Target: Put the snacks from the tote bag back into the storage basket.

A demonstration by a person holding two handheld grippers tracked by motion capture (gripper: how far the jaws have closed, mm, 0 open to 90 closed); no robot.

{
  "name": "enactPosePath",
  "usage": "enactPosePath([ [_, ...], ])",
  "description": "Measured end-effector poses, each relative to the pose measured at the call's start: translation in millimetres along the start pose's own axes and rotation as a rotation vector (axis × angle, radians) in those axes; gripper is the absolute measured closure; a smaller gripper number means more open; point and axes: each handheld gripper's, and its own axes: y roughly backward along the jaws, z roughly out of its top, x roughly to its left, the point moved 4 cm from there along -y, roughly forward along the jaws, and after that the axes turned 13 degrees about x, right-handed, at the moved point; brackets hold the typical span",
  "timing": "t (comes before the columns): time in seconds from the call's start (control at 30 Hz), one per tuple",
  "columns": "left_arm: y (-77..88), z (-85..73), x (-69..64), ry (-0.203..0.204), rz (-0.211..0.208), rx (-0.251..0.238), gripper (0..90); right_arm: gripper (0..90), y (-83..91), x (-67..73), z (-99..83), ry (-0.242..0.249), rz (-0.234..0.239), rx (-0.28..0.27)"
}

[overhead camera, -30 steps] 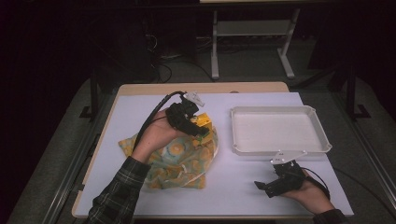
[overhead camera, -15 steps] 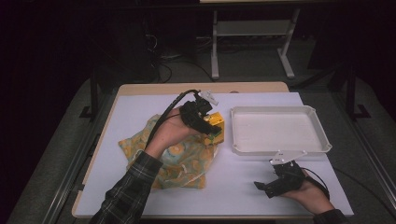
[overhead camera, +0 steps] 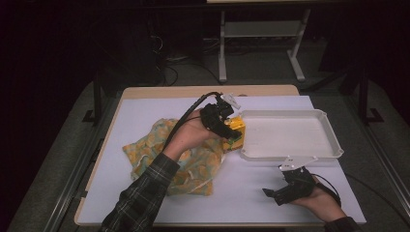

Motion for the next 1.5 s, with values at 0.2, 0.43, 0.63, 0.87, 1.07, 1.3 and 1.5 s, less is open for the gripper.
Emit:
enactPosePath([
  [0.2,-9.2,12.5,-2.3,-0.017,-0.010,-0.012,53.2,0.2,0.0,0.7,0.6,0.002,0.003,-0.003],
  [0.43,-18.2,23.1,-3.4,-0.032,-0.013,-0.007,53.1,0.2,0.4,1.1,0.8,0.003,0.008,-0.005],
  [0.63,-24.9,30.5,-3.4,-0.044,-0.014,-0.004,53.1,0.2,0.3,1.5,1.1,0.003,0.011,-0.009],
  [0.87,-34.9,38.0,-1.9,-0.048,-0.021,-0.008,53.1,0.2,0.5,1.7,1.3,0.004,0.012,-0.011],
  [1.07,-43.9,46.5,0.1,-0.064,-0.020,-0.012,53.1,0.2,0.8,1.5,1.1,0.005,0.011,-0.010],
  [1.3,-52.3,52.5,-0.1,-0.064,-0.014,-0.014,53.0,0.2,1.5,1.5,0.8,0.007,0.011,-0.011],
  [1.5,-63.6,56.7,-1.4,-0.044,-0.023,-0.019,53.0,0.2,1.6,1.8,0.6,0.002,0.011,-0.015],
])
